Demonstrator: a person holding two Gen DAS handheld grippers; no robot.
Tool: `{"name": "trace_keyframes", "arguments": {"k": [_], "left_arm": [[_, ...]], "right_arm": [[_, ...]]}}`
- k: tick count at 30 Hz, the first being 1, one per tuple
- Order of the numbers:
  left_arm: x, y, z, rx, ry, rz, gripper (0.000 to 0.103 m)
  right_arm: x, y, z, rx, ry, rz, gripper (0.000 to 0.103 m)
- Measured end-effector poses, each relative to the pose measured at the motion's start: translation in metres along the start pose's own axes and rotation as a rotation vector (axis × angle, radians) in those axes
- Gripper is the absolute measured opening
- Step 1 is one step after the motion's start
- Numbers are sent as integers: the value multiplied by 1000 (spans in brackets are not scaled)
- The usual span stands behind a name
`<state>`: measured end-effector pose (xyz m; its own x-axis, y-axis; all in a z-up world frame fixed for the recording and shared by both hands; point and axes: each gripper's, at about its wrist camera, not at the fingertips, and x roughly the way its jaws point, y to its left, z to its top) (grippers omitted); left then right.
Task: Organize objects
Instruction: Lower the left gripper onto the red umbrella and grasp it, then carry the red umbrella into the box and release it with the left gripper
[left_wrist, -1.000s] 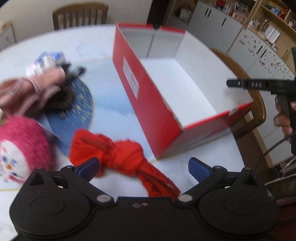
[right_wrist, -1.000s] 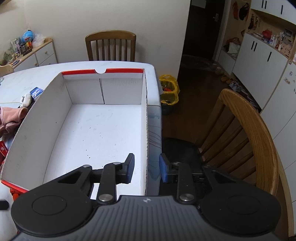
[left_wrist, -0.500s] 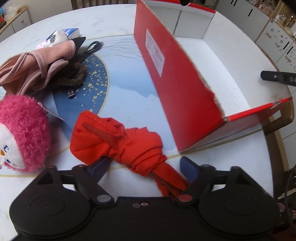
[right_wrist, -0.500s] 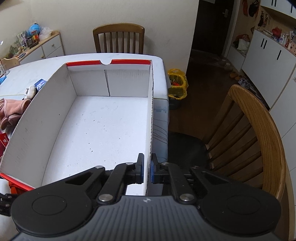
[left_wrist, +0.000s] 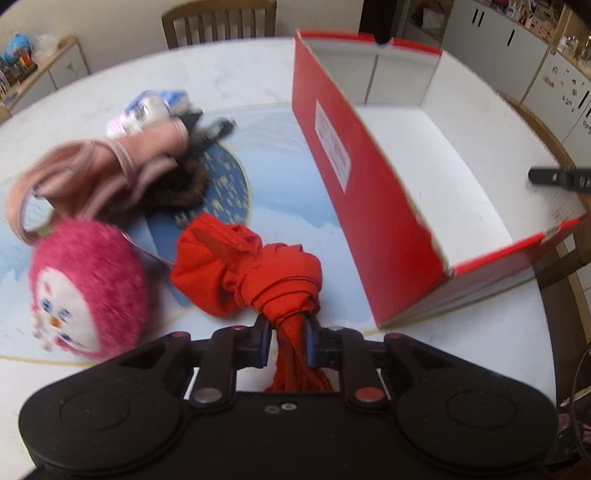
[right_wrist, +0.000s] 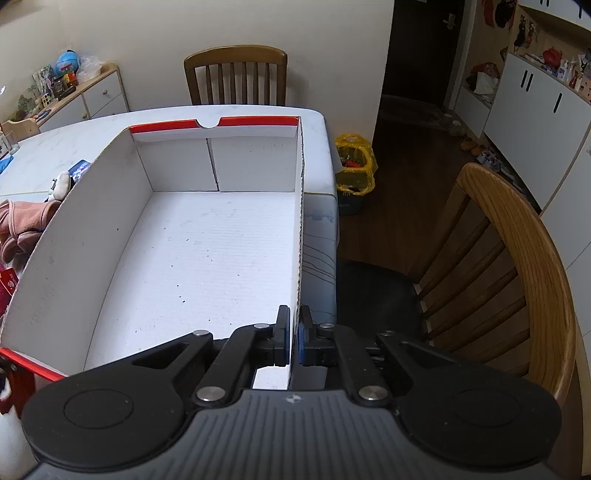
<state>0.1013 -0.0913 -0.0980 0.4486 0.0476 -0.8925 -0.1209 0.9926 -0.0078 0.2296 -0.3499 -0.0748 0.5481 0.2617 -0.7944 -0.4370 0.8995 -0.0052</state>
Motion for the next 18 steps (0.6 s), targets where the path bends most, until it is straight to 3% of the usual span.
{"name": "trace_keyframes", "arguments": {"k": [4, 18], "left_arm": [[-24, 8, 12, -24, -52, -14, 14], [-81, -16, 73, 44, -236, -39, 14]], "right_arm": [[-1, -1, 0, 0, 1, 2, 4], [-1, -4, 3, 19, 1, 10, 4]]}}
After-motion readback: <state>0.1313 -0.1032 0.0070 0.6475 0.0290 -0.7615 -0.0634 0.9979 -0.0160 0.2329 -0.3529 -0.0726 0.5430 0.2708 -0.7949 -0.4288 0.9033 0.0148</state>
